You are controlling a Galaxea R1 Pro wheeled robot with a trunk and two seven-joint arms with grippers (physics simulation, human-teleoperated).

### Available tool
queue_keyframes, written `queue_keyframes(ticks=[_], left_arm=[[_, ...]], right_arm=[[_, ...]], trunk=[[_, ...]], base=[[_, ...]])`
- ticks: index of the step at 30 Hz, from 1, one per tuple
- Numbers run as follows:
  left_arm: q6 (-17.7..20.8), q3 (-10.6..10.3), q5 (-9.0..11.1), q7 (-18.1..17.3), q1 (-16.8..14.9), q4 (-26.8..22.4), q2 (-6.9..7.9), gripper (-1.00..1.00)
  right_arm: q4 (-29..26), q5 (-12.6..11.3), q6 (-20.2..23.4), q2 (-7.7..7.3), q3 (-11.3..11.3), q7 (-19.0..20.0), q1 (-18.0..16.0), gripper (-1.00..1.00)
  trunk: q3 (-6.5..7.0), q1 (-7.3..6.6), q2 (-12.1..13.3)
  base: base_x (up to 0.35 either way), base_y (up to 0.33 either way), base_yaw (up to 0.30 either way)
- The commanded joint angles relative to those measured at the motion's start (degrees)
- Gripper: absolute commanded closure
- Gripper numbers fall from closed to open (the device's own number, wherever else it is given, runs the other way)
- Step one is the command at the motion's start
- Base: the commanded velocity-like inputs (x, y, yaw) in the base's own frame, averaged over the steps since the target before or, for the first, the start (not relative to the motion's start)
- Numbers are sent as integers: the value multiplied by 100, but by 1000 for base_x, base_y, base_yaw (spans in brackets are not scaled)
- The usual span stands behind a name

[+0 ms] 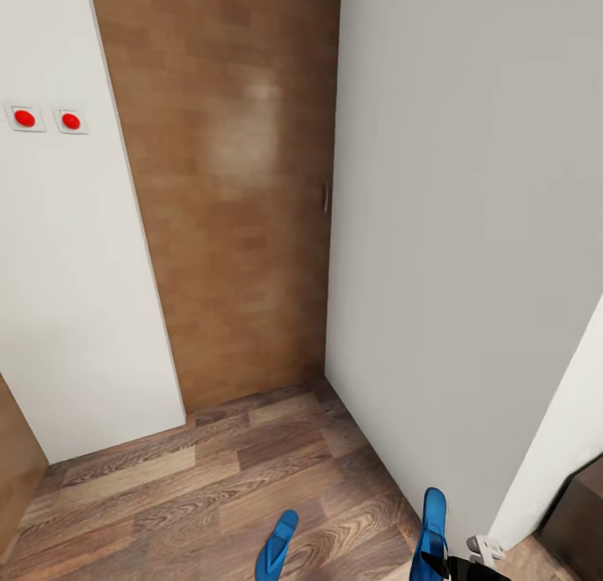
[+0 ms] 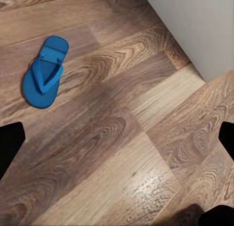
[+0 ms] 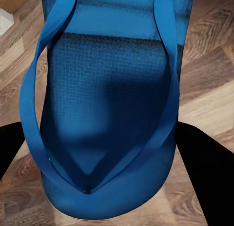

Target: In the bedroom, move the book from the bed onto either nightstand, and place the two sandals side by side next to the bed.

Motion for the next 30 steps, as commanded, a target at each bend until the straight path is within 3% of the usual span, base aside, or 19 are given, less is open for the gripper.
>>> queue_keyframes(ticks=[1,9,22,30], left_arm=[[-17,-31,59,-2,-5,8,4,-100],[-17,-31,59,-2,-5,8,4,-100],[-17,-31,59,-2,-5,8,4,-100],[-17,-31,59,-2,-5,8,4,-100]], right_arm=[[7,-7,-11,-1,-7,19,-5,100],[7,-7,-10,-1,-3,19,-5,100],[7,-7,-10,-1,-6,19,-5,100],[7,-7,-10,-1,-6,19,-5,100]], trunk=[[-6,1,-2],[-6,1,-2],[-6,1,-2],[-6,1,-2]], base=[[136,246,0],[139,192,-13],[7,7,-248],[0,0,-18]])
